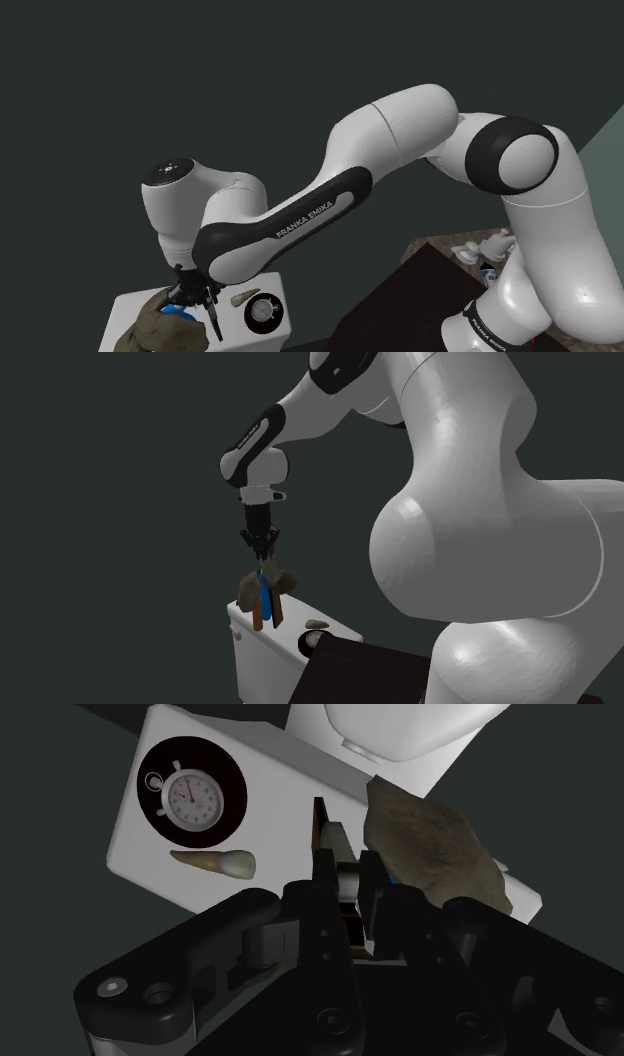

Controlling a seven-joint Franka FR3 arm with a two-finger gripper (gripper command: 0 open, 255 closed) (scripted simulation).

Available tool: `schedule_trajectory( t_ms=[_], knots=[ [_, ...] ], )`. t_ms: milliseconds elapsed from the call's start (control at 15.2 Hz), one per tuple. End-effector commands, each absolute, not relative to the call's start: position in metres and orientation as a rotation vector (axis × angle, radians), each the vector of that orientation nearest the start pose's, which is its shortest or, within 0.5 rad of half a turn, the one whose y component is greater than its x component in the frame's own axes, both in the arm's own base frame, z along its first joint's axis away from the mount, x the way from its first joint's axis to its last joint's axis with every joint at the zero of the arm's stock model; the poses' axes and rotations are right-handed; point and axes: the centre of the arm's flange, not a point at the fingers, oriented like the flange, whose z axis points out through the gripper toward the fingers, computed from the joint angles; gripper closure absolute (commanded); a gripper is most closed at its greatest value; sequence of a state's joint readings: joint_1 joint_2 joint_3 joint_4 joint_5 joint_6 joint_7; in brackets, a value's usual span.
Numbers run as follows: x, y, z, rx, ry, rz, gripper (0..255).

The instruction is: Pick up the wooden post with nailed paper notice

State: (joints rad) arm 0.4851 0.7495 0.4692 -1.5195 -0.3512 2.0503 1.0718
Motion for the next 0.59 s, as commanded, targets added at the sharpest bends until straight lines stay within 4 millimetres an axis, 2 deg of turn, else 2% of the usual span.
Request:
schedule_trajectory(
  t_ms=[0,396,528],
  knots=[
    [0.455,0.523,0.253,-3.235,0.035,0.138,255],
    [0.455,0.523,0.285,-3.235,0.035,0.138,255],
    [0.455,0.523,0.286,-3.235,0.035,0.138,255]
  ],
)
